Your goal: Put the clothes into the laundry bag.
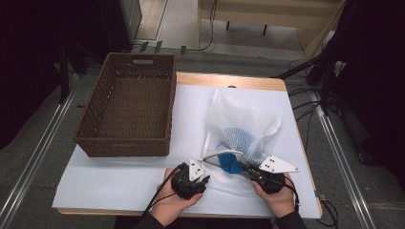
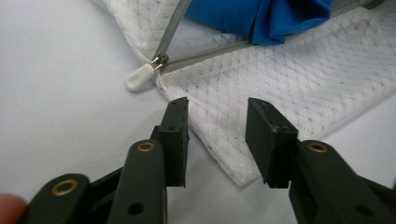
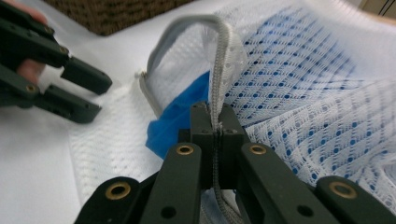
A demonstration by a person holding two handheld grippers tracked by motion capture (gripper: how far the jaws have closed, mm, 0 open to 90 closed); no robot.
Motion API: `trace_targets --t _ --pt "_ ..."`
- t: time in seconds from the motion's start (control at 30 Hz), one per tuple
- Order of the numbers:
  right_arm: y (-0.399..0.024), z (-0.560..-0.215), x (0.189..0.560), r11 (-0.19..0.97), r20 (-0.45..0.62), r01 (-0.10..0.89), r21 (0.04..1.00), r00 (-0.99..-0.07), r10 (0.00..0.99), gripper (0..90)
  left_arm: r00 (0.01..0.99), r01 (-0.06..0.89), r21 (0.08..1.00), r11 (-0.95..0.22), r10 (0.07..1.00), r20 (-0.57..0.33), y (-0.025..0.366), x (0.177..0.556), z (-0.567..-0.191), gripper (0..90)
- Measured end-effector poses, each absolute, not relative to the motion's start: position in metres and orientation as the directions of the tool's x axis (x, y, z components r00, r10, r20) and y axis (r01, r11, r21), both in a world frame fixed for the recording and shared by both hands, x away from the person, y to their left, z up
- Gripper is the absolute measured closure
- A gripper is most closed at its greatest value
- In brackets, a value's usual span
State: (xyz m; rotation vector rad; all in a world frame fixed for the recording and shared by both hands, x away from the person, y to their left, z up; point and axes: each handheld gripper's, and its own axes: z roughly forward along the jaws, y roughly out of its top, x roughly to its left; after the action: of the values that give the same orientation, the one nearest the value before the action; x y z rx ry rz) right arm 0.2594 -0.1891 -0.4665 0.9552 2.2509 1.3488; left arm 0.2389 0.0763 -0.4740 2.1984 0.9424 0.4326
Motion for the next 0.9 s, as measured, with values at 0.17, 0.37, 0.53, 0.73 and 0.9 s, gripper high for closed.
trace_targets --t 0.17,0.37,0.53,0.73,0.9 --pt "-0.184 -0.470 0.269 0.357 0.052 0.412 0.839 -0.713 0.699 90.0 0.707 0.441 0.707 -0.553 0.699 0.105 0.065 0.232 -0.475 88.6" --pt "-0.177 -0.477 0.280 0.410 0.028 0.440 0.799 -0.708 0.706 89.9 0.727 0.460 0.715 -0.527 0.686 0.037 0.073 0.235 -0.474 90.0" --pt "-0.174 -0.477 0.301 0.400 0.024 0.448 0.799 -0.689 0.724 90.0 0.746 0.478 0.708 -0.520 0.665 -0.015 0.080 0.236 -0.473 90.0" --pt "-0.158 -0.476 0.320 0.426 -0.015 0.446 0.787 -0.676 0.737 90.0 0.757 0.472 0.708 -0.525 0.653 -0.020 0.089 0.231 -0.473 90.0" --pt "-0.162 -0.477 0.332 0.389 0.011 0.471 0.791 -0.648 0.762 90.0 0.771 0.457 0.711 -0.534 0.637 -0.017 0.091 0.226 -0.473 90.0"
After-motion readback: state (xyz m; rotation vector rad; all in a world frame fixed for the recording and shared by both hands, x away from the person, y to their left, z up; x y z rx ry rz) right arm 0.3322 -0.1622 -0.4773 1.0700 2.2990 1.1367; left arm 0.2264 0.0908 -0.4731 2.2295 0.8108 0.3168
